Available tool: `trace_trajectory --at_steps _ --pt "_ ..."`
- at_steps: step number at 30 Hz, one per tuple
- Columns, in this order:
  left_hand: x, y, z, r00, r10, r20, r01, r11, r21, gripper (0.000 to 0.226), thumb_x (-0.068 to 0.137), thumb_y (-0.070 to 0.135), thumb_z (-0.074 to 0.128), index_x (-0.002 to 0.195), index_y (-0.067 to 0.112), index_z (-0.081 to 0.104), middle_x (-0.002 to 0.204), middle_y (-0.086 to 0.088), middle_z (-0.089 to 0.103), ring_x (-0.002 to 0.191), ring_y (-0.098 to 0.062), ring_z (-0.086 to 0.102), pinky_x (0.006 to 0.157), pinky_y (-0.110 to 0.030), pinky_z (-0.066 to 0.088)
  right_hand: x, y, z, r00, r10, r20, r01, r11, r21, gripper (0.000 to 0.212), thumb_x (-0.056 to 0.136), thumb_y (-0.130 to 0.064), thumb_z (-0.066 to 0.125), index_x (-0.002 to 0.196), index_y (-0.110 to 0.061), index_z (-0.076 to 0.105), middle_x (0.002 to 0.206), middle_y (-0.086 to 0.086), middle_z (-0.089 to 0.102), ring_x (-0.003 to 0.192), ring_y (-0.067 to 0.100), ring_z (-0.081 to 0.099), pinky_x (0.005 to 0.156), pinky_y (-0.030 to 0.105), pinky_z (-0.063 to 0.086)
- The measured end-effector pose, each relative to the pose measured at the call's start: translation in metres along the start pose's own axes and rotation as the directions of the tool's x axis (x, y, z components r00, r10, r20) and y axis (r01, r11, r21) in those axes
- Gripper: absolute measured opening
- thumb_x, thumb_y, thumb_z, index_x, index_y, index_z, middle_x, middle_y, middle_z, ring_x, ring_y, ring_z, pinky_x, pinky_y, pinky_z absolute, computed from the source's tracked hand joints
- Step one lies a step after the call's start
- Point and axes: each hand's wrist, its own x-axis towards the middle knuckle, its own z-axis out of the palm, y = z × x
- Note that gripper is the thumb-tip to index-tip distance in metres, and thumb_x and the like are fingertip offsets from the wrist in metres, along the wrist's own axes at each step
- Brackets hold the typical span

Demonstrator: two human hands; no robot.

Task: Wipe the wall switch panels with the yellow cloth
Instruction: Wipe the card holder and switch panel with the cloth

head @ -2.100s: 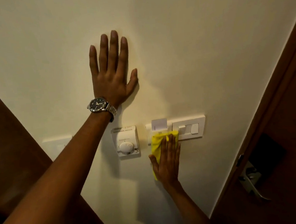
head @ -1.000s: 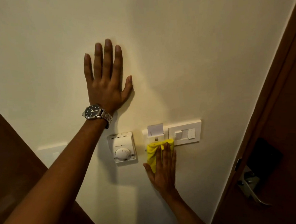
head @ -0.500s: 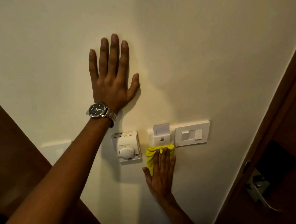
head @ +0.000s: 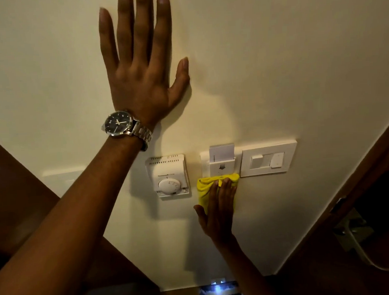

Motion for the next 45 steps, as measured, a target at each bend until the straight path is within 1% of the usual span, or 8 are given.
trace_trajectory --at_steps 7,13,19,22,29,33,39,45 --pt "-0.004 0.001 0.003 0.999 0.003 -0.05 -0.001 0.999 0.036 0.069 0.104 0.059 0.044 0.15 0.009 0.053 0.151 -0.023 0.057 0.14 -0.045 0.052 0.117 -0.058 0.038 0.027 -0.007 0.007 0.988 -0.054 -0.146 0.049 0.998 -0.034 0.076 0.106 -0.059 0.026 0.162 -0.009 0.01 0.17 0.011 0.003 0.157 0.033 0.008 0.129 0.051 0.009" --pt "-0.003 0.003 -0.002 1.0 -0.001 0.007 0.001 1.0 -0.008 0.074 0.104 0.059 0.039 0.157 0.008 0.043 0.158 -0.025 0.048 0.146 -0.047 0.043 0.122 -0.064 0.031 0.003 0.002 0.0 0.995 -0.09 -0.052 0.088 0.995 -0.039 0.075 0.106 -0.059 0.024 0.162 -0.013 0.004 0.171 0.004 -0.003 0.158 0.025 0.003 0.126 0.048 0.014" --pt "-0.002 0.0 0.007 0.998 -0.004 -0.056 0.004 1.0 0.011 0.072 0.103 0.06 0.045 0.154 0.009 0.047 0.154 -0.023 0.053 0.143 -0.044 0.046 0.12 -0.057 0.03 0.021 -0.009 0.002 0.996 -0.062 -0.057 0.061 0.998 -0.031 0.077 0.104 -0.062 0.024 0.162 -0.015 0.007 0.171 0.005 0.001 0.158 0.028 0.006 0.129 0.049 0.006" --pt "-0.003 0.001 0.002 1.0 -0.001 -0.025 0.0 1.0 -0.009 0.072 0.104 0.059 0.044 0.155 0.008 0.046 0.156 -0.024 0.051 0.144 -0.046 0.046 0.121 -0.061 0.032 0.003 -0.004 -0.004 0.995 -0.097 -0.017 0.096 0.995 -0.036 0.076 0.104 -0.061 0.026 0.162 -0.016 0.004 0.171 0.002 -0.004 0.158 0.025 0.002 0.128 0.048 0.009" --pt "-0.002 0.0 0.003 0.999 0.006 -0.04 -0.005 1.0 0.01 0.072 0.104 0.06 0.046 0.154 0.009 0.047 0.154 -0.023 0.053 0.143 -0.044 0.047 0.12 -0.059 0.032 0.03 -0.01 -0.004 0.996 -0.075 -0.046 0.074 0.997 -0.023 0.078 0.102 -0.066 0.024 0.161 -0.015 0.015 0.171 0.004 0.008 0.157 0.027 0.014 0.128 0.049 0.01" --pt "-0.001 0.0 -0.004 1.0 0.019 0.024 -0.018 1.0 -0.021 0.075 0.105 0.059 0.038 0.159 0.007 0.04 0.16 -0.025 0.045 0.148 -0.046 0.04 0.123 -0.063 0.03 0.002 0.007 -0.006 0.992 -0.124 -0.019 0.123 0.992 -0.035 0.078 0.102 -0.064 0.029 0.162 -0.016 0.011 0.171 0.002 0.003 0.158 0.024 0.009 0.126 0.051 0.017" --pt "-0.002 0.0 0.002 1.0 0.008 -0.007 -0.008 1.0 -0.008 0.074 0.104 0.059 0.042 0.159 0.009 0.04 0.159 -0.024 0.046 0.148 -0.045 0.041 0.123 -0.062 0.03 0.04 -0.01 0.001 0.995 -0.079 -0.055 0.076 0.996 -0.057 0.077 0.104 -0.064 0.021 0.162 -0.015 0.011 0.171 0.005 0.003 0.158 0.027 0.008 0.129 0.049 0.003" --pt "-0.001 -0.001 -0.002 0.999 0.022 0.026 -0.022 1.0 -0.021 0.076 0.105 0.059 0.038 0.161 0.008 0.037 0.163 -0.023 0.041 0.152 -0.043 0.036 0.125 -0.061 0.026 0.013 0.0 0.001 0.992 -0.119 -0.039 0.116 0.99 -0.078 0.071 0.106 -0.057 0.023 0.162 -0.015 0.011 0.171 0.005 0.002 0.158 0.028 0.007 0.125 0.052 0.013"
